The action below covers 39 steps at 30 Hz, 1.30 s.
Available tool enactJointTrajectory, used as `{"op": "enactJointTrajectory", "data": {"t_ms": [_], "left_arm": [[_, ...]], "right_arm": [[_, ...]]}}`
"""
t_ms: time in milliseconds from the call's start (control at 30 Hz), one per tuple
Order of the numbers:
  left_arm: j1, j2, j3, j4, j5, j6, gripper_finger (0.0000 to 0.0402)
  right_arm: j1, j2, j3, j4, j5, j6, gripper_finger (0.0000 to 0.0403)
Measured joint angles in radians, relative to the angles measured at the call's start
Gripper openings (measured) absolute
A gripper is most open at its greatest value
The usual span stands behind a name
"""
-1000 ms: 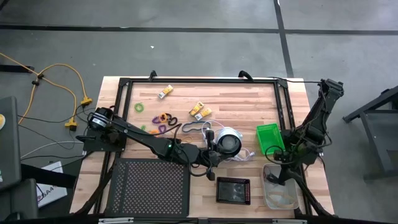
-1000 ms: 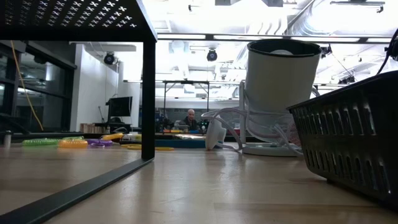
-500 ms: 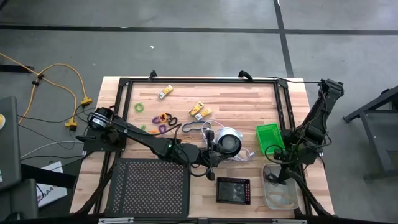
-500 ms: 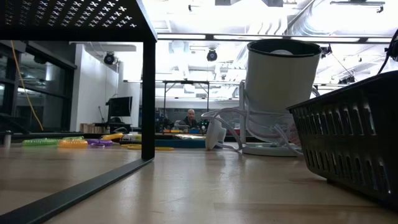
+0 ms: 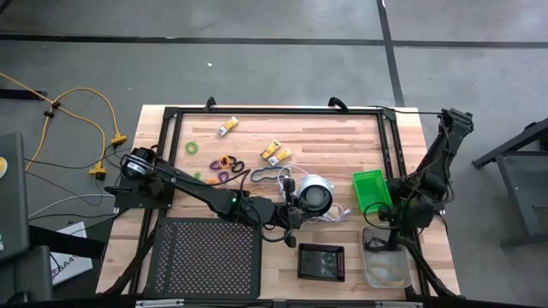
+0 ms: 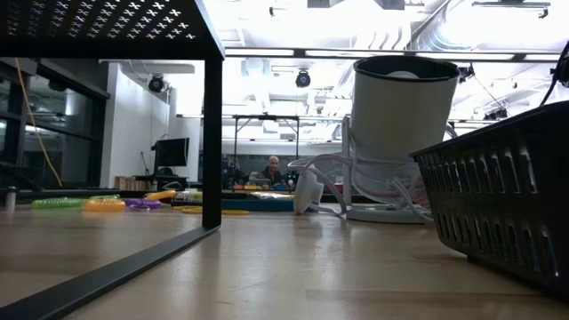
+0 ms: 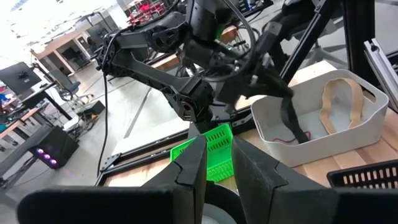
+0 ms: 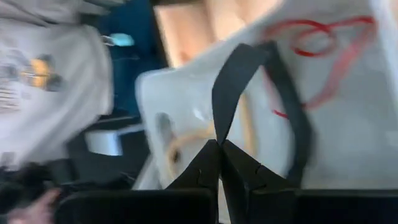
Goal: Pick & Place Office Desk Supplies
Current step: Put the black rubberband into the gray bin
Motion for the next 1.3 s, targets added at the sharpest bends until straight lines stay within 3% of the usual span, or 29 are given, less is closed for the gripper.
{"op": "enactJointTrajectory", "data": {"t_ms": [133, 300, 400, 600, 733, 933, 1300], "left_arm": [[0.007, 0.0, 0.0, 0.0, 0.0, -0.002, 0.007], [0.018, 0.0, 0.0, 0.0, -0.005, -0.026, 0.007], [0.023, 0.0, 0.0, 0.0, -0.005, -0.034, 0.007], [0.031, 0.0, 0.0, 0.001, -0.005, -0.04, 0.007], [0.033, 0.0, 0.0, 0.001, -0.006, -0.042, 0.007], [0.034, 0.0, 0.0, 0.001, -0.008, -0.044, 0.007], [0.034, 0.0, 0.0, 0.001, -0.008, -0.044, 0.007]], "right_arm": [[0.0, 0.004, 0.122, -0.221, 0.01, -0.069, 0.0002], [0.0, 0.027, 0.268, -0.352, 0.132, -0.195, 0.0002], [0.0, 0.093, 0.29, -0.325, 0.128, -0.276, 0.0002], [0.0, 0.235, 0.291, -0.312, -0.001, -0.299, 0.0002], [0.0, 0.296, 0.291, -0.258, -0.024, -0.316, 0.0002], [0.0, 0.335, 0.291, -0.163, -0.014, -0.359, 0.0002], [0.0, 0.341, 0.291, -0.166, -0.014, -0.357, 0.0002]]}}
